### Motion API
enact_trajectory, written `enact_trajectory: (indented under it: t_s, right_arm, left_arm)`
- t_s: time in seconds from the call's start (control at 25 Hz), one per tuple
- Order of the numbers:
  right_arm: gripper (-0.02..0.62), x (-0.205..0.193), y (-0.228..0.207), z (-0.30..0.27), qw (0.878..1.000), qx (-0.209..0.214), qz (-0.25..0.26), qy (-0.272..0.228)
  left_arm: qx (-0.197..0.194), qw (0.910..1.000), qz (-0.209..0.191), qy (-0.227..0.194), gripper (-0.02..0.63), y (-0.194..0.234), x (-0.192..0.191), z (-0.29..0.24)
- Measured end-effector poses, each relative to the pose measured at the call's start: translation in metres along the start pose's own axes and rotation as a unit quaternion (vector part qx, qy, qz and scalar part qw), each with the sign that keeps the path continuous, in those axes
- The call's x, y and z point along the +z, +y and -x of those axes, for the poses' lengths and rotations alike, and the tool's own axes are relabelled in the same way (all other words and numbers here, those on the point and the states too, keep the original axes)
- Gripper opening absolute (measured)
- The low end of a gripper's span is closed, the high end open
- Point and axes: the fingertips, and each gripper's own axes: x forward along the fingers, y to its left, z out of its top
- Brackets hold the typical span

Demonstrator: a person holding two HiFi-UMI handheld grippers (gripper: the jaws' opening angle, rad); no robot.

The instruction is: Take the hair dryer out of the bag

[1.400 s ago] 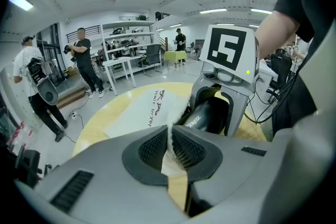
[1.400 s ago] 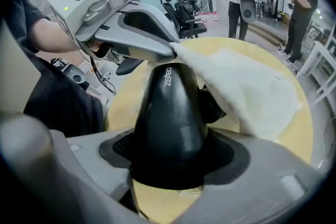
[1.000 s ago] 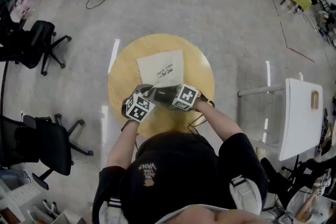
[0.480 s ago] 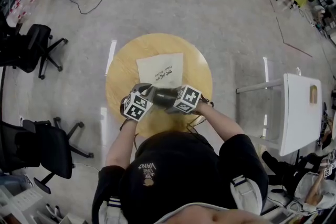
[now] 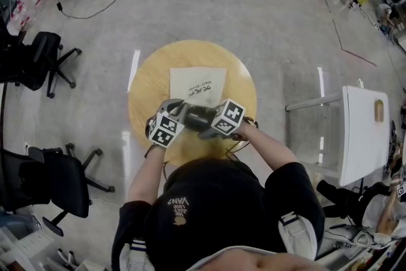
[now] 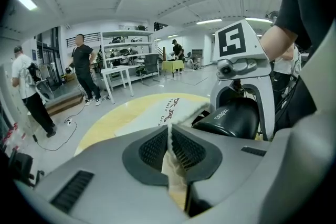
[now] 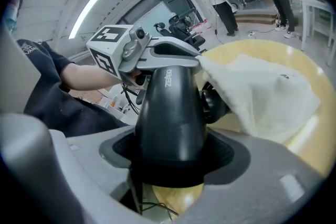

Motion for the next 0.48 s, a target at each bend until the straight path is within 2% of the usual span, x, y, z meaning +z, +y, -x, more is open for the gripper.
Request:
enact_trajectory:
  t_s: [0.48]
  right_arm:
    - [0.354,0.004,0.035,0.005,0.999,0.052,-0.004,0.003]
  left_arm:
    - [-0.013,0.9996,-0.006,-0.024,0.032,0.003,0.016,0.012]
